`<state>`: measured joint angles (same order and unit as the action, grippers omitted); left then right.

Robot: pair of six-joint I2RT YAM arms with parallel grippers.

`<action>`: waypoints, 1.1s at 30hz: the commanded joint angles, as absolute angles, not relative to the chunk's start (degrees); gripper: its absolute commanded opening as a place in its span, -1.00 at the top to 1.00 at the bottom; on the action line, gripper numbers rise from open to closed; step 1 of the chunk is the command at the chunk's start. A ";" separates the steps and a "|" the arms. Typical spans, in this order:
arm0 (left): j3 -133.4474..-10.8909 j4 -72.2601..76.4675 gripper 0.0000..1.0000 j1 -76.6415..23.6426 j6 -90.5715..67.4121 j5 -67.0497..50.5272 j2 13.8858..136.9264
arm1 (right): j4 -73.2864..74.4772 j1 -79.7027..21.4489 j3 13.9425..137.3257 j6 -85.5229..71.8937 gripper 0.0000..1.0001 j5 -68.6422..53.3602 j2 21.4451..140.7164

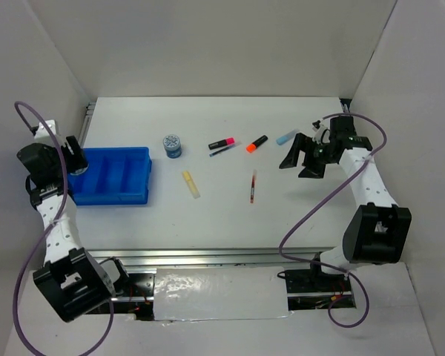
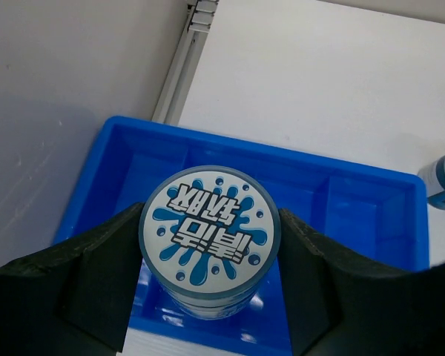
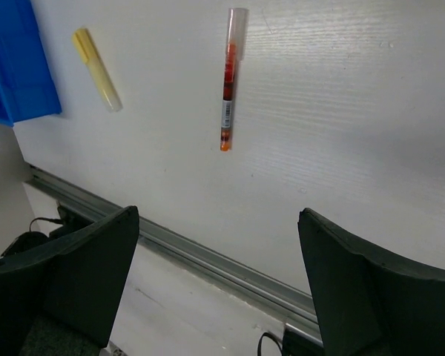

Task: Sort the stationery into containers
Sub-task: Place the stationery in the storage box.

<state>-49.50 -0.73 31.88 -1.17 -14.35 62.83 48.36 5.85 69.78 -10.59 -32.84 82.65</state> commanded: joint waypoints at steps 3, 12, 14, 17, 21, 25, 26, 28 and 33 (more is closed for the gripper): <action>-53.26 12.21 1.00 36.29 4.83 -25.90 70.12 | 45.70 4.83 71.28 -9.93 -0.87 -34.45 83.67; -51.59 21.27 1.00 39.64 13.96 -32.33 78.57 | 49.22 4.66 73.04 -6.07 -0.87 -34.01 83.41; -52.55 20.74 1.00 39.64 15.55 -34.18 80.06 | 48.87 4.75 72.51 -5.80 -0.87 -34.19 83.06; -52.91 20.74 1.00 39.38 15.21 -37.52 81.38 | 48.25 4.92 71.98 -5.89 -0.87 -34.54 83.06; -51.95 22.58 1.00 37.80 14.68 -37.79 82.18 | 47.99 4.83 71.63 -6.59 -0.87 -34.28 83.32; -50.98 26.26 1.00 37.53 11.26 -39.29 84.19 | 46.85 4.83 71.19 -7.12 -0.88 -32.79 82.45; -50.80 26.89 1.00 37.44 10.82 -39.64 84.63 | 46.67 4.83 71.02 -7.03 -0.88 -32.61 82.27; -50.45 27.77 1.00 37.18 10.11 -40.08 85.69 | 46.14 4.83 70.67 -7.29 -0.89 -32.17 82.00; -50.62 30.93 1.00 35.51 9.84 -39.91 87.80 | 46.40 5.01 70.66 -7.47 -0.89 -31.20 82.53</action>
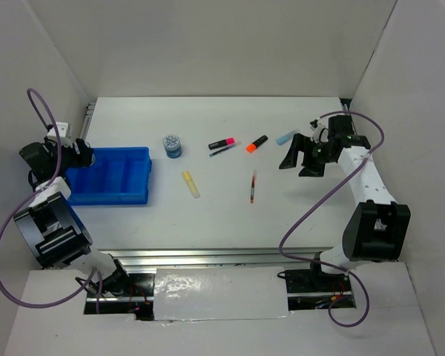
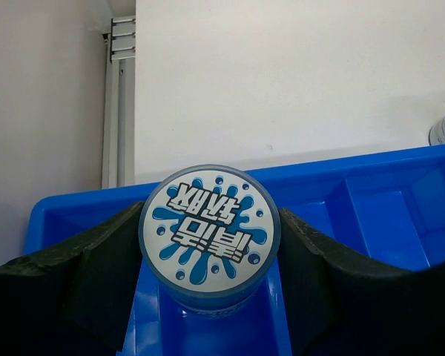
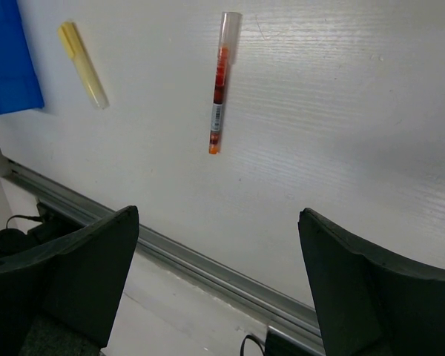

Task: Sort the stationery into containers
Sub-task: Place the stationery in the storage box.

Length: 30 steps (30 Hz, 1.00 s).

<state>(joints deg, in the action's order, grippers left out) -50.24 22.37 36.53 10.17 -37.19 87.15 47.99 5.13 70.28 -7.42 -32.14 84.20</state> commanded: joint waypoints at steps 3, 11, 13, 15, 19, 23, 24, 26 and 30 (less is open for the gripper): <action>-51.24 32.78 1.00 35.16 9.23 -39.99 89.99 | 46.93 5.01 71.28 -7.65 -0.89 -31.20 83.23; -53.09 33.39 1.00 34.54 9.14 -39.38 93.51 | 46.85 5.10 70.84 -7.91 -0.89 -31.46 83.76; -53.09 33.40 1.00 34.54 9.58 -39.29 93.87 | 47.11 5.10 70.93 -7.91 -0.89 -31.64 84.20; -53.00 33.84 1.00 34.54 9.84 -38.94 94.04 | 47.28 5.10 71.19 -8.00 -0.89 -31.73 84.64; -53.00 34.19 1.00 34.89 10.28 -38.93 94.04 | 47.28 5.01 70.84 -8.26 -0.89 -32.17 84.90; -52.30 35.42 1.00 35.07 10.55 -38.15 94.39 | 47.55 4.83 71.19 -8.17 -0.89 -31.91 85.17; -52.38 35.68 1.00 35.16 10.20 -37.97 94.66 | 47.64 4.83 71.28 -8.26 -0.89 -31.90 85.17; -52.91 36.21 1.00 35.68 8.44 -37.35 95.36 | 47.72 4.66 71.37 -8.26 -0.89 -31.99 85.25; -53.61 36.21 1.00 36.56 9.22 -37.00 95.19 | 47.46 4.40 71.02 -8.79 -0.89 -32.17 85.17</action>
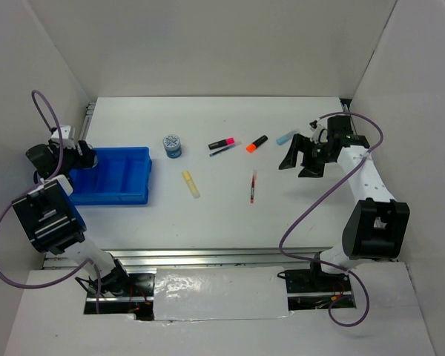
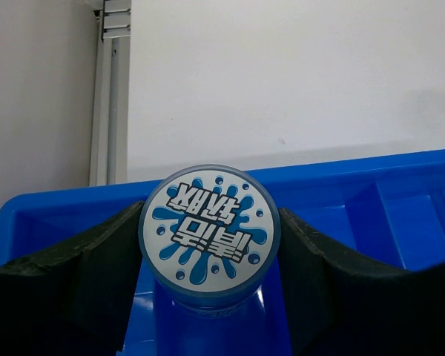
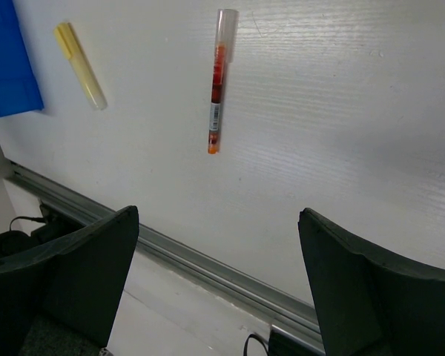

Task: Sort the stationery into containers
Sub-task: Place the stationery in the storage box.

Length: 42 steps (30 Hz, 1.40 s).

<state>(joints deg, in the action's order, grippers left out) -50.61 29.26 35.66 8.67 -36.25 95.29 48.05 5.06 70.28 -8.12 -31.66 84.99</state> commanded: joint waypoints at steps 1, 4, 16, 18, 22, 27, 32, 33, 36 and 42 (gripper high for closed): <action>-53.79 35.86 1.00 36.56 9.58 -37.18 95.27 | 47.46 4.13 70.93 -9.05 -0.89 -32.08 85.25; -54.32 34.81 1.00 37.18 9.93 -37.96 95.62 | 47.02 3.43 71.10 -9.40 -0.89 -31.99 85.69; -53.26 36.30 0.92 37.18 9.41 -40.25 98.61 | 46.85 1.93 71.46 -10.28 -0.89 -31.20 86.66; -53.00 36.82 0.92 37.00 9.32 -40.17 99.05 | 46.85 1.67 71.54 -10.63 -0.89 -31.11 86.92; -52.21 38.32 0.87 37.09 8.88 -40.52 99.67 | 46.67 0.97 71.54 -10.63 -0.89 -31.03 87.01; -50.10 41.92 0.45 37.09 6.51 -41.66 100.63 | 47.37 0.70 72.07 -10.46 -0.89 -30.85 87.54; -48.52 44.65 0.32 37.00 5.80 -41.66 101.25 | 48.43 0.70 72.77 -10.02 -0.89 -30.67 87.72; -48.52 44.82 0.28 37.00 5.89 -41.75 101.51 | 48.43 0.62 72.77 -10.11 -0.89 -30.59 87.63; -48.52 45.17 0.22 37.00 5.54 -41.75 102.04 | 48.69 0.62 72.86 -10.11 -0.89 -30.59 87.45; -47.73 46.41 -0.41 37.00 4.48 -41.57 101.96 | 49.13 0.62 72.42 -9.76 -0.89 -30.15 86.31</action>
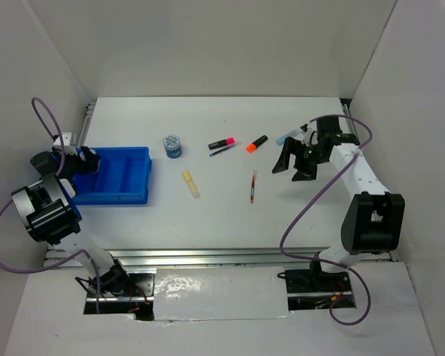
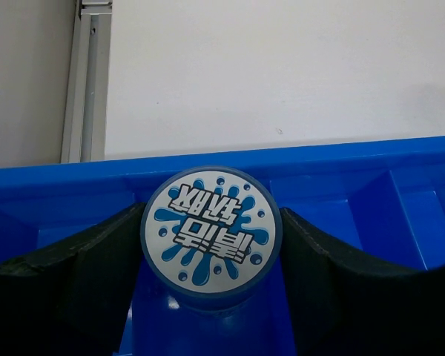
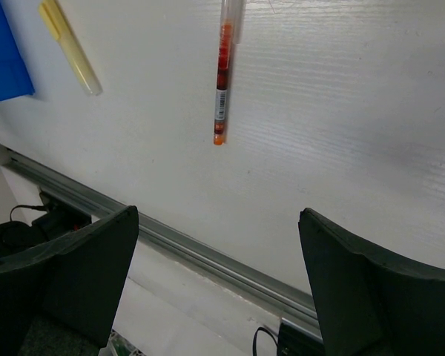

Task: Sort the stationery into containers
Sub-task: Place the stationery in the storage box.

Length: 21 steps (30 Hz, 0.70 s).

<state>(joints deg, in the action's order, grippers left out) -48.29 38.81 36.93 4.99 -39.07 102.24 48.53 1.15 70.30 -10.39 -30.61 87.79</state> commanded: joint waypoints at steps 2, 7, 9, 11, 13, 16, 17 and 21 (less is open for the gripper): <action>-47.29 46.23 -0.69 37.00 4.48 -41.66 101.52 | 48.96 0.62 72.16 -9.67 -0.89 -29.97 85.96; -46.76 44.04 -0.99 37.00 6.32 -43.41 99.59 | 48.96 0.62 71.90 -9.58 -0.90 -30.06 85.52; -46.32 43.86 -0.98 37.09 6.94 -43.42 98.01 | 49.04 0.62 71.81 -9.58 -0.90 -30.32 85.43; -45.36 44.64 -0.99 37.35 6.34 -43.42 96.34 | 48.96 0.62 71.63 -9.41 -0.90 -30.41 85.08; -45.96 44.04 -0.99 37.79 5.11 -43.33 92.83 | 48.96 0.62 71.19 -9.23 -0.89 -30.23 84.56; -52.53 35.37 -0.98 37.88 0.79 -42.63 88.51 | 48.69 0.62 70.31 -9.05 -0.90 -29.97 83.76; -55.69 30.72 -0.99 37.18 0.62 -41.58 88.24 | 48.34 0.62 70.05 -8.88 -0.90 -29.88 83.59; -74.49 5.49 -0.87 32.09 4.04 -41.57 90.17 | 47.46 0.62 69.96 -9.05 -0.89 -29.62 83.93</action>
